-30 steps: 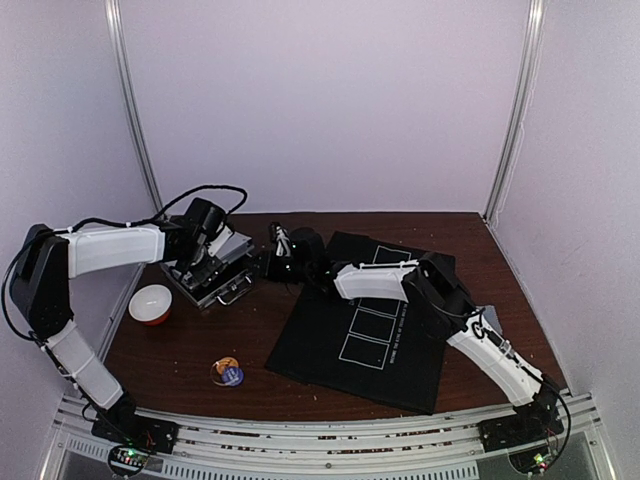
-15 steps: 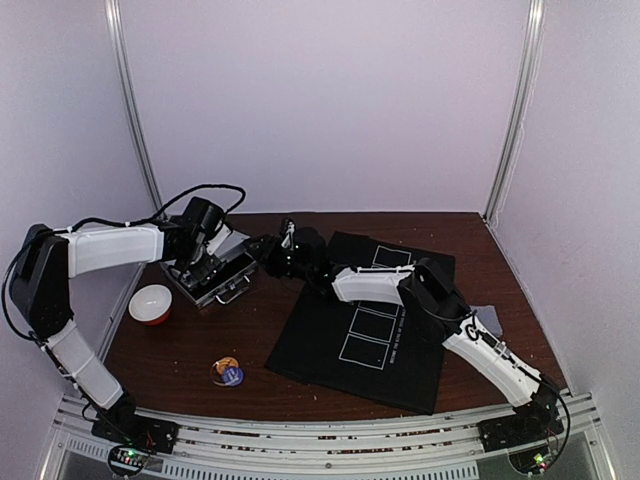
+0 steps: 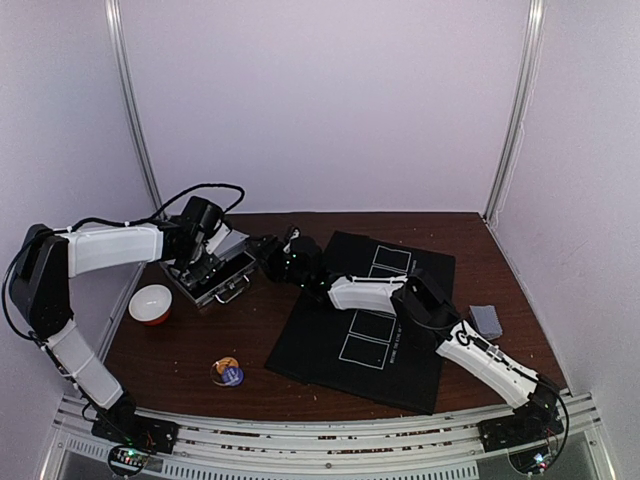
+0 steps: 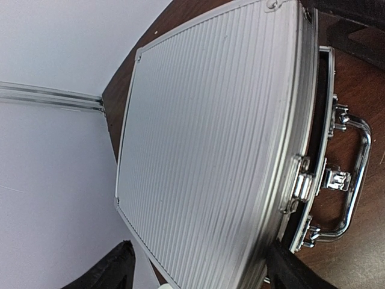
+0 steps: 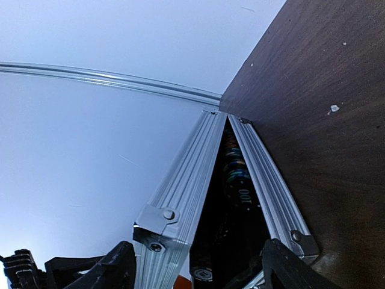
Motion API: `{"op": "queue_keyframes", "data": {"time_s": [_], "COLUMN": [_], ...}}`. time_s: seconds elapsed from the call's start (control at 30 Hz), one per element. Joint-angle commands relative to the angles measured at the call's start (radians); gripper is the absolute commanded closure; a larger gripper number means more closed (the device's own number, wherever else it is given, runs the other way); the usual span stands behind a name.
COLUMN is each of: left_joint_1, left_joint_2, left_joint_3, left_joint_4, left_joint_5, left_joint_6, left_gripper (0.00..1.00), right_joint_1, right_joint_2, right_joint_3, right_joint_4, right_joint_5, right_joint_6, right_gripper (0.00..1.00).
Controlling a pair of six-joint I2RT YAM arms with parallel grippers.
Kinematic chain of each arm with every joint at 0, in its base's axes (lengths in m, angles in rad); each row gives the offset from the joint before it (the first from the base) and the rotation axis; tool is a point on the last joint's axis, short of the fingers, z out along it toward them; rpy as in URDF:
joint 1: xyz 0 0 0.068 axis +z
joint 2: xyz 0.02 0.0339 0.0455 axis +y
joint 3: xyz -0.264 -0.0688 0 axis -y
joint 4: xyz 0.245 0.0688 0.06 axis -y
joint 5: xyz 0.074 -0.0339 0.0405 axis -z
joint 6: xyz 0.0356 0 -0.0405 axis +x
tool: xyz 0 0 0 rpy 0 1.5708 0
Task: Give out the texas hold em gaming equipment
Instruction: Open the chip case at the center of the board.
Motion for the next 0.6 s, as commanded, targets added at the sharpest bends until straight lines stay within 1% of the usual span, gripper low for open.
{"op": "queue_keyframes", "data": {"time_s": [0.0,0.1,0.17,0.27,0.47,0.53,0.57], "left_joint_1": [0.023,0.022,0.022,0.023,0.023,0.024,0.023], "left_joint_2": [-0.007,-0.004,-0.001,0.002,0.002,-0.001,-0.005], "left_joint_3": [-0.008,-0.011,-0.011,-0.013,-0.017,-0.022,-0.024], "left_joint_4": [0.077,0.082,0.083,0.086,0.091,0.092,0.093], "left_joint_5": [-0.035,-0.035,-0.035,-0.037,-0.027,-0.002,0.01], "left_joint_6": [0.006,0.007,0.007,0.009,0.011,0.022,0.028], "left_gripper": [0.22,0.22,0.22,0.23,0.23,0.21,0.17], "right_joint_1": [0.019,0.025,0.027,0.034,0.042,0.049,0.052], "right_joint_2": [0.025,0.081,0.094,0.084,0.089,0.088,0.088], "right_joint_3": [0.073,0.14,0.173,0.179,0.181,0.183,0.183], "right_joint_4": [0.083,0.136,0.133,0.109,0.143,0.15,0.154], "right_joint_5": [0.055,0.094,0.128,0.154,0.148,0.143,0.143], "right_joint_6": [-0.043,-0.044,-0.051,-0.074,-0.045,-0.05,-0.053], "right_gripper": [0.22,0.21,0.21,0.2,0.2,0.2,0.2]}}
